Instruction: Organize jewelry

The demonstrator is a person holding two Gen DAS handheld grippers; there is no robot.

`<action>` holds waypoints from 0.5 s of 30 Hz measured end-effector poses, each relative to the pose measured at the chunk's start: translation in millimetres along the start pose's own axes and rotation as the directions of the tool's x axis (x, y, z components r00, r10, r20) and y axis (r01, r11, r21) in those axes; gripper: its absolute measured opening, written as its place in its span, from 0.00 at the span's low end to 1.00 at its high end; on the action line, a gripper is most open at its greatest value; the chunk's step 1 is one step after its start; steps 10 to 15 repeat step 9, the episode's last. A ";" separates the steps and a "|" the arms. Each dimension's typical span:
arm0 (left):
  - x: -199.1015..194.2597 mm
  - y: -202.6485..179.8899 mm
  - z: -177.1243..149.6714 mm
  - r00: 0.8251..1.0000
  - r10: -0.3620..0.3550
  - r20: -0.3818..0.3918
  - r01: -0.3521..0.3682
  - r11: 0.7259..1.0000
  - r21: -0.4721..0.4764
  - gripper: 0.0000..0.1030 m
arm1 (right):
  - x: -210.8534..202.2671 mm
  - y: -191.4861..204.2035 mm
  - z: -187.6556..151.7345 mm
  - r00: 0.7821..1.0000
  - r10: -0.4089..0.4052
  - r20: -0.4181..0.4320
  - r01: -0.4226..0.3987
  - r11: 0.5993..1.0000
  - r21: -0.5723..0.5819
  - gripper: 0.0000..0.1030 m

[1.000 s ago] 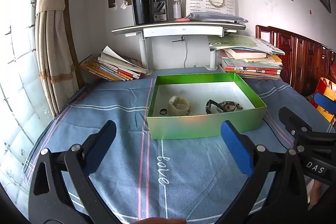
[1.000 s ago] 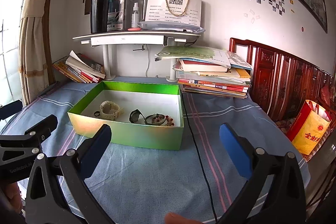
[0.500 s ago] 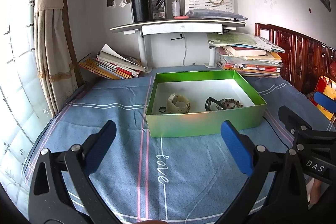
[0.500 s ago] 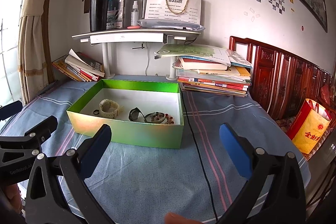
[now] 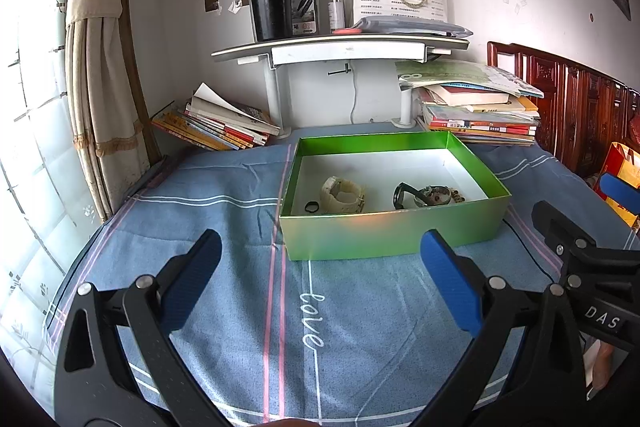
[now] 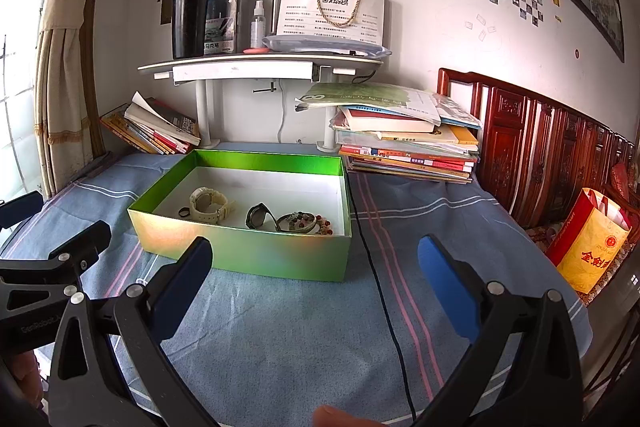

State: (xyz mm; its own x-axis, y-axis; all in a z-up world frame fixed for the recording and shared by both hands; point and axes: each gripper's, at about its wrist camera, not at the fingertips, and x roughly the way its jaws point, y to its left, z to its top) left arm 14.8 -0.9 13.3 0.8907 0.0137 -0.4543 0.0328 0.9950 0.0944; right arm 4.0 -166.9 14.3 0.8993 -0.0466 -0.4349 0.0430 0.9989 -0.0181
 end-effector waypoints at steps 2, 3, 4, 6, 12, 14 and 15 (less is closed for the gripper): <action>0.6 0.4 -0.2 1.000 -0.001 -0.002 0.001 1.000 -0.002 0.96 | 0.1 0.1 -0.3 1.000 0.000 -0.001 0.000 1.000 0.000 0.97; 0.9 0.9 -0.2 1.000 -0.004 -0.005 0.004 1.000 -0.005 0.96 | 0.1 0.2 -0.4 1.000 0.001 -0.001 -0.001 1.000 0.000 0.97; 1.5 1.7 -0.2 1.000 -0.009 -0.009 0.008 1.000 -0.011 0.96 | 0.2 0.4 -1.1 1.000 0.001 -0.002 -0.001 1.000 -0.001 0.97; 2.6 2.9 -0.4 1.000 -0.016 -0.019 0.015 1.000 -0.019 0.96 | 0.5 0.7 -1.8 1.000 0.003 -0.004 -0.003 1.000 -0.003 0.97; 4.0 3.3 -1.4 1.000 -0.013 -0.024 0.013 1.000 -0.023 0.96 | 1.1 1.0 -3.3 1.000 0.004 -0.007 -0.004 1.000 -0.003 0.97; 4.0 3.3 -1.4 1.000 -0.013 -0.024 0.013 1.000 -0.023 0.96 | 1.1 1.0 -3.3 1.000 0.004 -0.007 -0.004 1.000 -0.003 0.97; 4.0 3.3 -1.4 1.000 -0.013 -0.024 0.013 1.000 -0.023 0.96 | 1.1 1.0 -3.3 1.000 0.004 -0.007 -0.004 1.000 -0.003 0.97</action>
